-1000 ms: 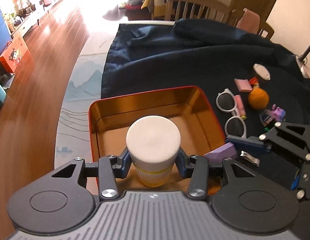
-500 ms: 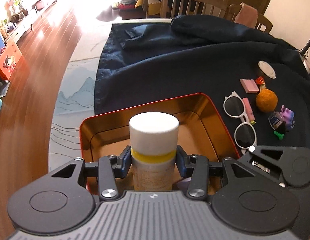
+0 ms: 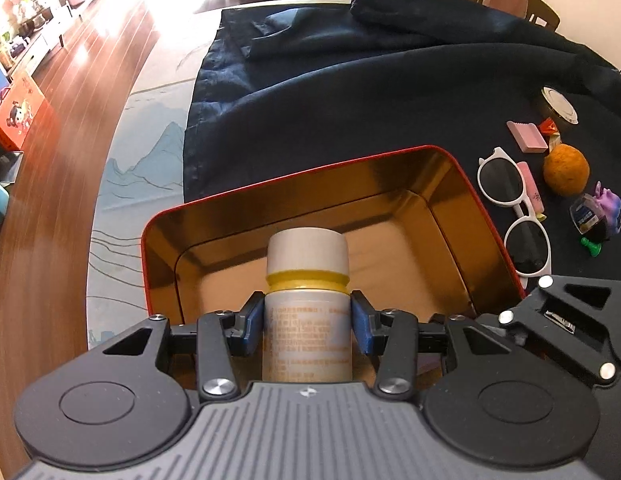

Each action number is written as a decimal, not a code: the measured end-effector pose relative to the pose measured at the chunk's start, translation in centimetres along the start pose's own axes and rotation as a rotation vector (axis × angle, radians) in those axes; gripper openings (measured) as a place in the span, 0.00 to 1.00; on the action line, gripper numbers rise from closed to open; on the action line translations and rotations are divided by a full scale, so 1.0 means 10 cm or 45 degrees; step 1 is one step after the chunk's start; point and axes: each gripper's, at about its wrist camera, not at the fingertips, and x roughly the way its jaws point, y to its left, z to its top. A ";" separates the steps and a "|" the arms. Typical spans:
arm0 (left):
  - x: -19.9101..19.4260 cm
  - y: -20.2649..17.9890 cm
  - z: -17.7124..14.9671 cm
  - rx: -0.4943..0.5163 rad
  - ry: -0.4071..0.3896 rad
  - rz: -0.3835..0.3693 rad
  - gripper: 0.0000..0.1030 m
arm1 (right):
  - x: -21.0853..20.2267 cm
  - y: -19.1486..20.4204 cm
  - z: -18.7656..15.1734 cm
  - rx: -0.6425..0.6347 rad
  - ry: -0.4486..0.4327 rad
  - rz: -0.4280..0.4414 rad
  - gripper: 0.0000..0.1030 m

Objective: Organize rigid objects
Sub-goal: 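Lower the bottle into the tin with the left tool while the right tool drops the block, then withdraw both open tools from the red tin back over the table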

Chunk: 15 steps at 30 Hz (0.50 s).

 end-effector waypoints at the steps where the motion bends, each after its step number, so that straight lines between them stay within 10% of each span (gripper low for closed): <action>1: 0.00 0.00 0.00 -0.006 -0.002 0.001 0.43 | -0.02 0.00 -0.01 0.003 -0.004 0.001 0.50; 15: -0.27 0.00 -0.10 -0.124 -0.106 -0.053 0.59 | -0.54 -0.04 -0.15 0.098 -0.141 0.018 0.60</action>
